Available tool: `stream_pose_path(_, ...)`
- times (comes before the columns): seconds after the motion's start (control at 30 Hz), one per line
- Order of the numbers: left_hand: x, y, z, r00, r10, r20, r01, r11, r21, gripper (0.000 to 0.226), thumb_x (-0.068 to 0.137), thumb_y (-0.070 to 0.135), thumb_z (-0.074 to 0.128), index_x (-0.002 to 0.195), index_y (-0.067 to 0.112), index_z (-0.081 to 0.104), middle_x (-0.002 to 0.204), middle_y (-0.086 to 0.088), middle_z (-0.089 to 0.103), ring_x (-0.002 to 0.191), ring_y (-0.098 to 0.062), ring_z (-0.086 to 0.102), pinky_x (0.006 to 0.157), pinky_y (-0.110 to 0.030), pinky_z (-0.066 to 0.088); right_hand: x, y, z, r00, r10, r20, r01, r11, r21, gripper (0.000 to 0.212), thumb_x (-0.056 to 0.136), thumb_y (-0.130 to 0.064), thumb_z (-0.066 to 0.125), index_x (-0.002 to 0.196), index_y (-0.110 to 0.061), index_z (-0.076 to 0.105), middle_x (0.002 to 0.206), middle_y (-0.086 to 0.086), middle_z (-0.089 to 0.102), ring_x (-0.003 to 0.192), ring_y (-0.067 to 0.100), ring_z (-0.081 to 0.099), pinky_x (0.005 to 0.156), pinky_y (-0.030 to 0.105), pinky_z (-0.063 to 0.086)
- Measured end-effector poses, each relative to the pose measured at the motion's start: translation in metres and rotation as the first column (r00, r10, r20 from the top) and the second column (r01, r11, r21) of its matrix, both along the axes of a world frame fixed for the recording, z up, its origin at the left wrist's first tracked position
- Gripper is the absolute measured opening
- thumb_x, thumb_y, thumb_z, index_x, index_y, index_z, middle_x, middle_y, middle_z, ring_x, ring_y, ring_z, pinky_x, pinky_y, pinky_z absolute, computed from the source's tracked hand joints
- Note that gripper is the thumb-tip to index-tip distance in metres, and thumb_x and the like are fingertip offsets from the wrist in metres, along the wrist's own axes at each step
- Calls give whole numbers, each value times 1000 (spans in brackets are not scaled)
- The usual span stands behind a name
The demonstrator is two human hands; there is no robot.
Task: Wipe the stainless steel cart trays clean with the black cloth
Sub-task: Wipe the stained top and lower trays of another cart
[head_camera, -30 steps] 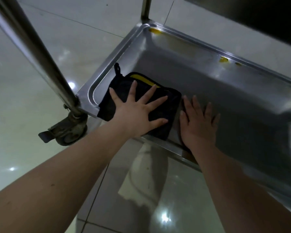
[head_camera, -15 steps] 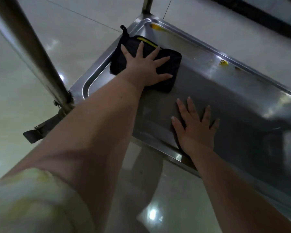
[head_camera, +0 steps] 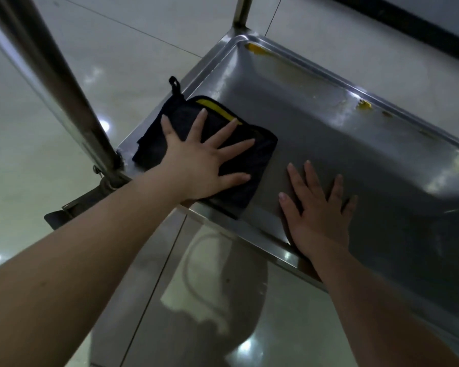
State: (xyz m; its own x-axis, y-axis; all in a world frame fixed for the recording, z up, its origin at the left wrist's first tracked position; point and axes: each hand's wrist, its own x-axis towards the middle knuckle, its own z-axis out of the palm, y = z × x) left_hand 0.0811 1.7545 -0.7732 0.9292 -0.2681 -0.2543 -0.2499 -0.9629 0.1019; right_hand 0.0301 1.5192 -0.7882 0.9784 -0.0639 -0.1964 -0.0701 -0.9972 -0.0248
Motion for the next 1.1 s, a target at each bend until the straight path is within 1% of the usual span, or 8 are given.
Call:
stream_pose_path(0.17, 90, -48, -4, 991, 69, 113, -68, 998, -17, 72, 83, 85, 11, 149, 58, -3, 164, 10, -11, 148, -40, -15, 96, -85, -8, 5, -1, 1, 1000, -7, -5, 7, 1000, -7, 62, 85, -70, 6, 144, -62, -12, 158, -28, -17, 148, 32, -22, 116, 60, -13)
stream_pose_path(0.3, 122, -68, 1, 996, 76, 45, -76, 997, 0, 73, 84, 85, 14, 149, 56, -4, 164, 10, -12, 148, -40, -17, 96, -84, -11, 7, -3, 1, 1000, -23, -5, 23, 1000, 3, 62, 86, -70, 8, 144, -61, -10, 158, -28, -16, 147, 31, -22, 115, 62, -13)
stream_pose_path(0.5, 56, -45, 3, 998, 55, 21, -55, 999, 2, 71, 83, 85, 11, 146, 60, -10, 162, 14, -17, 148, -36, -21, 99, -82, -10, 8, -1, 1, 1000, -15, -2, 15, 1000, 13, 61, 90, -69, 13, 146, -59, -8, 159, -26, -15, 147, 34, -22, 113, 65, -13)
stream_pose_path(0.6, -6, -28, 0, 998, 54, 18, -54, 998, 10, 69, 81, 86, 8, 142, 64, -14, 161, 17, -20, 147, -34, -23, 100, -81, -13, 8, -1, 2, 1000, -9, 25, 8, 999, 33, 62, 92, -69, 21, 149, -56, 1, 161, -25, -8, 148, 36, -19, 111, 66, -15)
stream_pose_path(0.77, -34, -21, 5, 997, 75, -16, -74, 997, 19, 70, 80, 87, 10, 142, 65, -15, 161, 18, -21, 147, -33, -24, 101, -80, -13, 6, -11, 12, 995, -38, 88, 8, 949, 316, 58, 92, -58, 51, 146, -46, 36, 159, -23, 21, 151, 30, -8, 113, 57, -20)
stream_pose_path(0.87, -32, -27, 7, 998, 63, -18, -62, 997, 38, 71, 80, 86, 13, 142, 65, -15, 161, 18, -19, 147, -32, -23, 101, -81, -11, -2, -38, 20, 996, 28, 88, -62, 907, 417, 53, 96, -45, 54, 147, -39, 39, 158, -15, 28, 151, 23, -1, 119, 51, -13)
stream_pose_path(1.0, -33, -29, 6, 997, 80, -20, -78, 995, 60, 69, 81, 85, 16, 140, 67, -15, 161, 19, -19, 148, -31, -22, 103, -80, -9, -33, -111, 28, 991, 95, 92, -111, 975, 191, 54, 99, -43, 47, 151, -34, 33, 161, -8, 25, 151, 28, 7, 121, 50, -4)
stream_pose_path(1.1, -36, -35, 9, 993, 118, -28, -116, 991, 61, 67, 84, 82, 19, 141, 66, -13, 161, 19, -19, 148, -31, -22, 104, -79, -8, -58, -176, 22, 999, 37, 37, -37, 999, -2, 61, 97, -58, 31, 153, -36, 24, 163, -3, 18, 148, 39, 10, 120, 52, 4)
